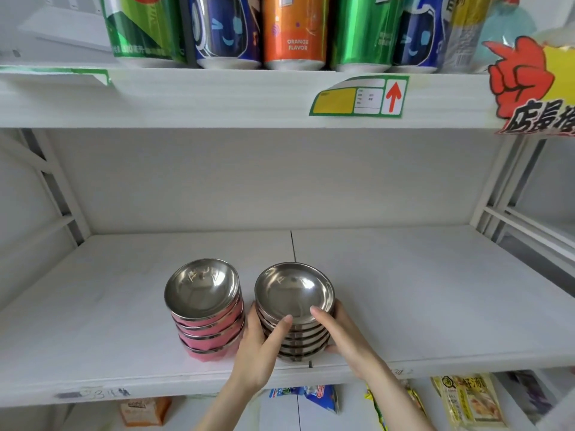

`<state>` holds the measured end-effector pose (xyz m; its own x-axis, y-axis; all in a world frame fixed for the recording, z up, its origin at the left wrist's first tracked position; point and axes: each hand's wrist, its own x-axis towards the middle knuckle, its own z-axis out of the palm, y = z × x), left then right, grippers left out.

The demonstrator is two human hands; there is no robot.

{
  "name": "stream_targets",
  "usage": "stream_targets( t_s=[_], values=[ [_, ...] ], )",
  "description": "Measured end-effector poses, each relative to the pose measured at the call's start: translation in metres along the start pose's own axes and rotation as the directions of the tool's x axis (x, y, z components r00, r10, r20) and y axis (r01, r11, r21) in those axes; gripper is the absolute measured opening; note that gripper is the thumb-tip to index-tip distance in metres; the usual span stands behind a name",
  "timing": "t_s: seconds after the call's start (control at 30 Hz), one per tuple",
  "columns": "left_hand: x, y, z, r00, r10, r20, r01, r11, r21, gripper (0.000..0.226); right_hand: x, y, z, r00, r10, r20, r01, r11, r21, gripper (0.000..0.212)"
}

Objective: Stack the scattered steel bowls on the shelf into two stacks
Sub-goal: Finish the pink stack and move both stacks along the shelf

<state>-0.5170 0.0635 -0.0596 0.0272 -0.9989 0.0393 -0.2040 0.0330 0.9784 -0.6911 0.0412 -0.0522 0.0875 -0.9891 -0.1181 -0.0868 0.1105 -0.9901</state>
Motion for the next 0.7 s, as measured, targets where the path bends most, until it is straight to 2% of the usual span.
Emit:
stream_targets(
  t_s=[0.37, 0.43, 0.53, 0.7],
  values=[
    [-0.012, 0.026, 0.057, 0.999, 0.028, 0.035, -0.027, 0.999, -0.019, 0.053, -0.015, 0.003, -0.063, 1.000, -0.020, -0.021, 0.020, 1.000, -0.005, 0.071],
    [-0.015, 0.034, 0.075, 0.999, 0.035, 0.039, -0.034, 0.999, -0.030, 0.053, -0.019, 0.000, -0.082, 1.000, -0.025, -0.018, 0.025, 1.000, -0.014, 0.071],
    [-0.023, 0.050, 0.108, 0.999, 0.034, 0.027, -0.033, 0.998, -0.046, 0.041, -0.028, -0.005, -0.117, 1.000, -0.028, -0.002, 0.028, 0.999, -0.029, 0.066],
    [-0.035, 0.072, 0.170, 0.999, 0.017, 0.029, -0.016, 0.999, -0.051, 0.037, -0.047, -0.012, -0.182, 0.999, -0.047, -0.006, 0.047, 0.996, -0.081, 0.075]
  ],
)
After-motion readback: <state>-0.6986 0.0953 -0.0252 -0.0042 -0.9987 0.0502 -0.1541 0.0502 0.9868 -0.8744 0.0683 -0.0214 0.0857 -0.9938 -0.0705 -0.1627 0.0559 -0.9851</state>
